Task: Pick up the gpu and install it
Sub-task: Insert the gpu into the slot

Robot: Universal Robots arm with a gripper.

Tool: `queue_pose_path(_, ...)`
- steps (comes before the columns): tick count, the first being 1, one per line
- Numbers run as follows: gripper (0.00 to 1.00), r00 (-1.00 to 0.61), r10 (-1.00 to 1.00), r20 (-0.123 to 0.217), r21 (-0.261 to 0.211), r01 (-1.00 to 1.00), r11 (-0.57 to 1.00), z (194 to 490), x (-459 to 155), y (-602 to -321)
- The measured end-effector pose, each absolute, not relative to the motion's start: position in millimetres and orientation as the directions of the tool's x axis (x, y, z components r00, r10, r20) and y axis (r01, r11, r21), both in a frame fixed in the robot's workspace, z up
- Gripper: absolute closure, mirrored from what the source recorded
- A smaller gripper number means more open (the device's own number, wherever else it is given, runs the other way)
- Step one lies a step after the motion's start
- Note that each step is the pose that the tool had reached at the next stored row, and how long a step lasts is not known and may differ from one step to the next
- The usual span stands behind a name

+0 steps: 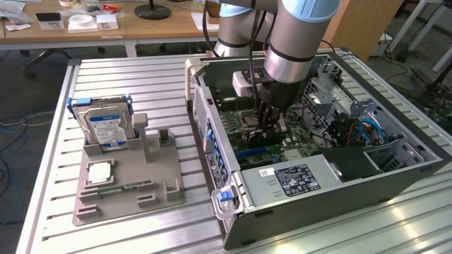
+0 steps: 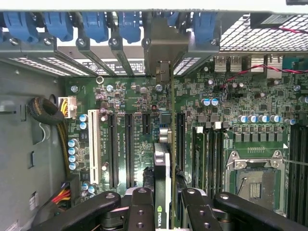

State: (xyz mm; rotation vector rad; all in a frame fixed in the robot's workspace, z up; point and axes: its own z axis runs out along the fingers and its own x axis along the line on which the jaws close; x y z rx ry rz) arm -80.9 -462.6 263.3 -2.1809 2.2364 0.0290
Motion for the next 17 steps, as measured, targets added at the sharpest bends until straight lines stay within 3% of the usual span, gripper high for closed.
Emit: queue_pose_path(17,0.73,-0.025,-0.999,-0.025,0.001,-1.0,0.025,259.5,-80.9,-462.7)
